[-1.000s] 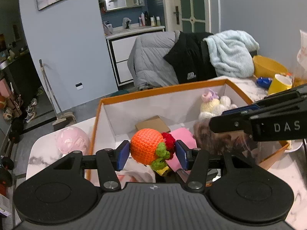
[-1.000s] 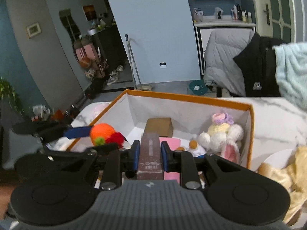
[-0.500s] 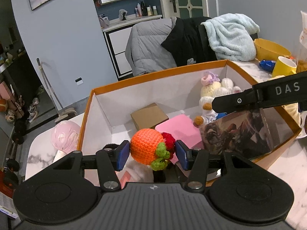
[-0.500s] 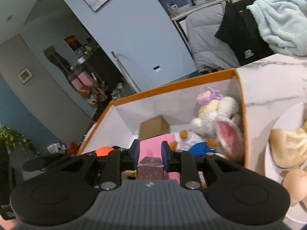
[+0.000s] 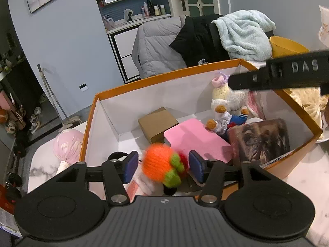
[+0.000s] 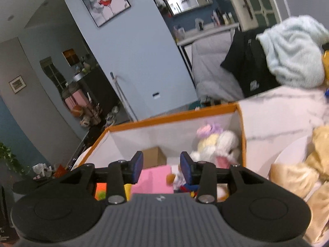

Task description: Organize objects

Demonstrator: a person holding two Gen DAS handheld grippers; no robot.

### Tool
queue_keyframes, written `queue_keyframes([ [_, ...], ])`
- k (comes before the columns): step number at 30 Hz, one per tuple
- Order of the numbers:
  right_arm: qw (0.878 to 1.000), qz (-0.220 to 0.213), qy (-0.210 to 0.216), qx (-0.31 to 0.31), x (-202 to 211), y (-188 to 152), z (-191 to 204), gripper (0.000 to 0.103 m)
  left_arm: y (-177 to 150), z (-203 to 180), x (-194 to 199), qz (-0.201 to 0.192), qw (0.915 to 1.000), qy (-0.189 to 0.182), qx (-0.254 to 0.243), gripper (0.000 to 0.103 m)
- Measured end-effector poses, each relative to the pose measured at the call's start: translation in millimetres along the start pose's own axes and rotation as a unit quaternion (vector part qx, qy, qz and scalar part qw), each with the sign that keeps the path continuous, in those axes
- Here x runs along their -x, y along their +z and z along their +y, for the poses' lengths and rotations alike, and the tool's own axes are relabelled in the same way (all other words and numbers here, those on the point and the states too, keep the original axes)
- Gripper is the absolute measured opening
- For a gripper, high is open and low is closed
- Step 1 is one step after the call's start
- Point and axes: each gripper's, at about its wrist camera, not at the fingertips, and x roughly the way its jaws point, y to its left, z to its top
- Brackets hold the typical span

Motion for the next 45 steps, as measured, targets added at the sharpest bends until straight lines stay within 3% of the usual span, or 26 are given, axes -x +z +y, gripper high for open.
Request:
queue_keyframes([
  [3,1.0,-0.004,0.003,0.004,2,2,1,0.043,1,-1,2,-0.006,0.9999,0.008,-0.003,0.081],
  [8,1.0,0.003,0.007,0.005,0,1,1,0.043,4,-1,5,-0.012,0.9998,0.015,0.004,0.087],
  [16,1.0,0.005,0.013,0.008,3,0,5,0.043,6,4,17,-0.037,0.9988,0.001,0.031,0.088],
  [27,1.0,0.001,0.018,0.011,10,0,10,0.048,7,6,37,-0.052,0.9982,-0.006,0.031,0.088],
  [45,0.999,-0.028,0.043,0.001,60,0,31,0.052,-2,12,86,-0.087,0.9931,-0.029,0.074,0.089],
])
